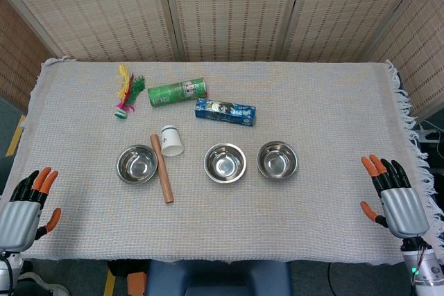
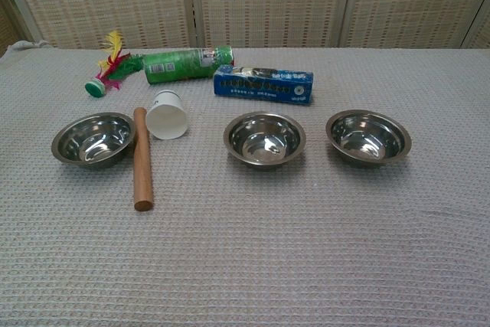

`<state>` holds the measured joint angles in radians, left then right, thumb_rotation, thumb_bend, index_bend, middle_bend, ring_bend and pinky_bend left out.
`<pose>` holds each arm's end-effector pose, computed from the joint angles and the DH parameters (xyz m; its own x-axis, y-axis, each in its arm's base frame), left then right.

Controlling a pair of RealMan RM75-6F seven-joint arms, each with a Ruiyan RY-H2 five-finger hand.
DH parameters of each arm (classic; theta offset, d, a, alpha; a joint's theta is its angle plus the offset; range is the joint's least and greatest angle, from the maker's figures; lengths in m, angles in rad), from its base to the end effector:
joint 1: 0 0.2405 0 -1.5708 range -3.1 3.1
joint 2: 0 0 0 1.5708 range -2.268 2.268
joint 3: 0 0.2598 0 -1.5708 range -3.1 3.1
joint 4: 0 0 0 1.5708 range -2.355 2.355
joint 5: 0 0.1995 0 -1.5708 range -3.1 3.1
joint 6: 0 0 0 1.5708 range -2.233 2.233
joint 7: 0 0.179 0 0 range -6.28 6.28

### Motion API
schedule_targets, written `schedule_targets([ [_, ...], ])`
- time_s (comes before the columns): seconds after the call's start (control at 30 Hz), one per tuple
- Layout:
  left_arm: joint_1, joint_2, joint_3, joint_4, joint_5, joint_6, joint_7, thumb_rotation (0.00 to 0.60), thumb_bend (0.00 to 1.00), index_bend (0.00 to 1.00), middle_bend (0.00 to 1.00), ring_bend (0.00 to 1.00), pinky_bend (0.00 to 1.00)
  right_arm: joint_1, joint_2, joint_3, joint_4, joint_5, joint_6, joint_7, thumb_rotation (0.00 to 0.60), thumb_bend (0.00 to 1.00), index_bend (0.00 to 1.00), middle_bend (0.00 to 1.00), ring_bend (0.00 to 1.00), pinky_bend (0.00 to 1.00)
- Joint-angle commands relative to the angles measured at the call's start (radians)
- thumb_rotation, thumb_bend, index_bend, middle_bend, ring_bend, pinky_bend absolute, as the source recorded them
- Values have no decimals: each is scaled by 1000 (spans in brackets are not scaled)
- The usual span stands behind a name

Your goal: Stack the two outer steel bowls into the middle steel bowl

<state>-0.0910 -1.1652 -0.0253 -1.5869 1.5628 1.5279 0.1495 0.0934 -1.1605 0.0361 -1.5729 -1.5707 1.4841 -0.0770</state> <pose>-0.2989 0.2120 0.1561 0.5125 -0.0281 0.8582 0.8552 -0.0731 -0.5131 -0.3022 -0.2151 0.1528 0.4685 -0.0068 0.8834 -0.8804 -0.0864 0.4663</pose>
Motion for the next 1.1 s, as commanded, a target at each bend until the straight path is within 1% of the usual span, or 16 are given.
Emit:
schedule_targets([
  [0.03,-2,-5,0,-3,-6,-8,0,600,392,0,1,0,133,-1,1,2,-4,6,3,-1,600,177,0,0,0,0],
  [0.13,-16,-27,-2,6,1,-22,-12,600,391,0,1,0,133,-1,3,4,-2,13,-1,0,600,177,0,0,0,0],
  [0.2,-33,-55,-2,27,0,-52,-12,600,392,5,1,0,134,-1,5,5,-2,15,-1,3,600,177,0,0,0,0],
  [0.33,-85,-128,-16,74,-34,-142,16,600,392,72,0,0,177,0,7,8,2,20,-4,6,600,177,0,0,0,0],
  [0.37,-109,-163,-23,100,-37,-173,17,600,392,85,0,0,183,2,8,8,3,26,-12,9,600,177,0,0,0,0],
  [0.43,-137,-217,-32,151,-42,-205,32,600,393,101,0,0,189,5,12,9,3,36,-25,12,600,177,0,0,0,0],
  [0.53,-180,-331,-53,285,-49,-231,97,600,394,137,0,0,231,10,16,13,5,54,-41,14,600,177,0,0,0,0],
  [0.6,-202,-389,-62,360,-52,-242,109,600,396,146,0,0,241,9,20,14,3,65,-48,11,600,177,0,0,0,0],
  [0.73,-213,-420,-66,407,-53,-245,104,600,396,152,0,0,241,9,24,13,-2,71,-53,11,600,176,0,0,0,0],
  [0.8,-234,-467,-71,481,-61,-269,86,600,396,167,0,0,242,9,32,16,-9,80,-57,17,600,177,0,0,0,0],
  [0.87,-264,-520,-73,559,-73,-317,50,600,396,182,0,0,243,8,37,20,-11,104,-69,9,600,176,0,0,0,0],
  [0.93,-280,-558,-72,629,-61,-312,39,600,396,195,0,0,247,11,42,19,-18,116,-85,1,600,177,0,0,0,0],
  [1.0,-298,-599,-67,709,-35,-286,27,600,396,215,10,0,256,15,48,18,-26,128,-101,-6,600,176,0,0,0,0],
  [1.1,-316,-641,-59,785,-18,-276,-35,600,395,269,38,2,270,18,53,18,-32,139,-113,-16,600,176,0,0,0,0],
])
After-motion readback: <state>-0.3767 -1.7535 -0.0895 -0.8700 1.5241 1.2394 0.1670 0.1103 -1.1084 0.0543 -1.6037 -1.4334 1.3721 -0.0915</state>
